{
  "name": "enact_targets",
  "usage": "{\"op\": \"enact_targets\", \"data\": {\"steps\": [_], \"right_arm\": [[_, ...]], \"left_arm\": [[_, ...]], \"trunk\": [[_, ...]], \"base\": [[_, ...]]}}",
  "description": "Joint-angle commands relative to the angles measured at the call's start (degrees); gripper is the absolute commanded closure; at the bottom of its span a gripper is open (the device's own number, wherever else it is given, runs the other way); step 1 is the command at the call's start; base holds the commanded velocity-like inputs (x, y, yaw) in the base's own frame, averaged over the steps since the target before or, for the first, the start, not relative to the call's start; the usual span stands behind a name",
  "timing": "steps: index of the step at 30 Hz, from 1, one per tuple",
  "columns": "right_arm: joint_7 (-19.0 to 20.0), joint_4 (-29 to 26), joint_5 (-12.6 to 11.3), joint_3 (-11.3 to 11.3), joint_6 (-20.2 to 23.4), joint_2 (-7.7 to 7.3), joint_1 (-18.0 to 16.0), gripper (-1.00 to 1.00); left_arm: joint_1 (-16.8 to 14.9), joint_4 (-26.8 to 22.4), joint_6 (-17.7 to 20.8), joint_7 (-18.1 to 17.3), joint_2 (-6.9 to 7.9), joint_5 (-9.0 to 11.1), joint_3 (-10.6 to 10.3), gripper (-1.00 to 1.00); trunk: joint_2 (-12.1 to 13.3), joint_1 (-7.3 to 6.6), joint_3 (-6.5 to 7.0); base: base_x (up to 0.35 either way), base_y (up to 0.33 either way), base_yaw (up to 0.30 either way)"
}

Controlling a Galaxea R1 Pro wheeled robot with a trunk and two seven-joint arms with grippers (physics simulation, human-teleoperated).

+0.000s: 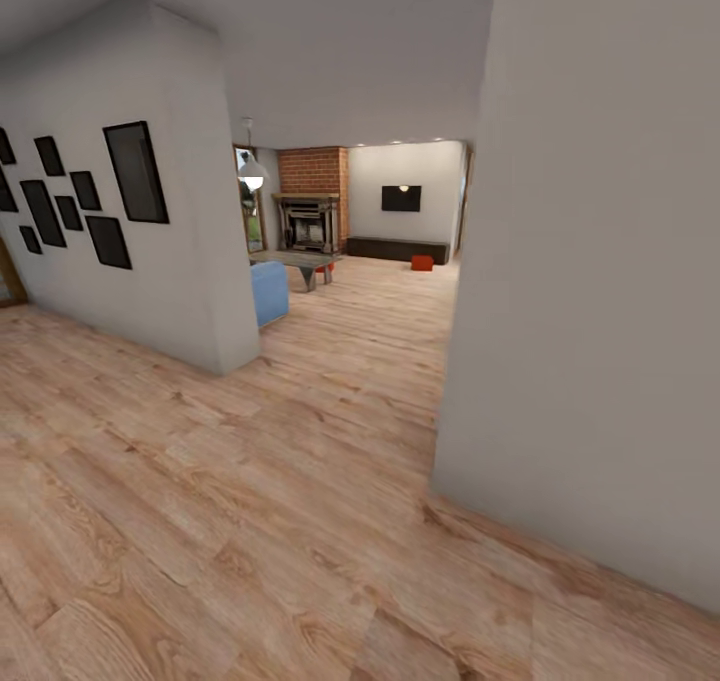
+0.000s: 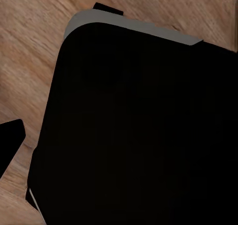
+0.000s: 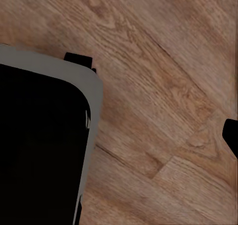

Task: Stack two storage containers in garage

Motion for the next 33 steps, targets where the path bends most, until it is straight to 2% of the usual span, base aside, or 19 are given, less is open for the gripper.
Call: {"op": "enact_targets", "data": {"steps": [1,25,33], "right_arm": [[0.0,0.1,-0.6,0.5,-0.3,0.01,0.0,-1.00],[0.0,0.1,-0.3,0.2,-0.3,0.10,0.0,-1.00],[-0.1,0.1,-1.0,-0.1,-0.2,0.10,0.0,-1.00]], "left_arm": [[0.0,-0.1,0.0,0.1,-0.03,0.4,0.1,-1.00],[0.0,-0.6,0.1,0.0,-0.06,0.7,-0.1,-1.00],[0.0,-0.6,0.0,0.0,-0.06,0.7,-0.1,-1.00]], "trunk": [[0.0,0.03,-0.06],[0.0,0.03,-0.06],[0.0,0.03,-0.06]], "base": [[0.324,0.000,0.270],[0.326,0.000,0.269],[0.327,0.000,0.269]]}}
